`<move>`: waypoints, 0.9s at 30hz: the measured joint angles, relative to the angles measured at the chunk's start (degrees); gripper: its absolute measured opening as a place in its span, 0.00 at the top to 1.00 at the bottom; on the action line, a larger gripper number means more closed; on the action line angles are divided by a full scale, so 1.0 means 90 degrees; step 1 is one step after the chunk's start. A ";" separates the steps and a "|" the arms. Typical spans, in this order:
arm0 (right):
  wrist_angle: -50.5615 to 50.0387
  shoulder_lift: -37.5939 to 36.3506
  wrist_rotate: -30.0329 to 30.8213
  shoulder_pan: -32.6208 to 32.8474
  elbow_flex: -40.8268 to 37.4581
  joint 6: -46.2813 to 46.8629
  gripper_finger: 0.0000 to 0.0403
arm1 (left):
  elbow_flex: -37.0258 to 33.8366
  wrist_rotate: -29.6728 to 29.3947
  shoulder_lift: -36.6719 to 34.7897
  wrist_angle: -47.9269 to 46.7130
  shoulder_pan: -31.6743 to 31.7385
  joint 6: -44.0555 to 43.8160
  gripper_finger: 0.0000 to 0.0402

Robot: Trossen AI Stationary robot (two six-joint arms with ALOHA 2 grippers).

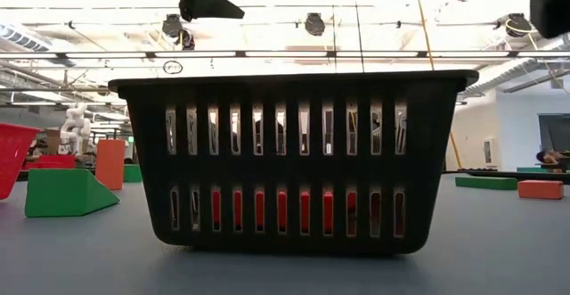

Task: Sort & place blocks by color
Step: Put the green block into the blue bin

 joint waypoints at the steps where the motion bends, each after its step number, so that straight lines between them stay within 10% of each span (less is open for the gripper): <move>1: 0.0460 0.0000 0.0156 0.0000 -0.0129 -0.0118 0.40 | 0.0000 0.0002 0.0000 0.0000 0.0000 0.0011 0.27; 21: 0.9401 -0.0002 0.2730 -0.1402 -0.2673 -0.5525 0.41 | 0.0000 0.0011 0.0000 0.0311 0.0007 0.0113 0.27; 27: 1.0209 -0.0005 0.3105 -0.2172 -0.2573 -0.7355 0.41 | 0.0000 0.0012 0.0000 0.0327 0.0007 0.0095 0.27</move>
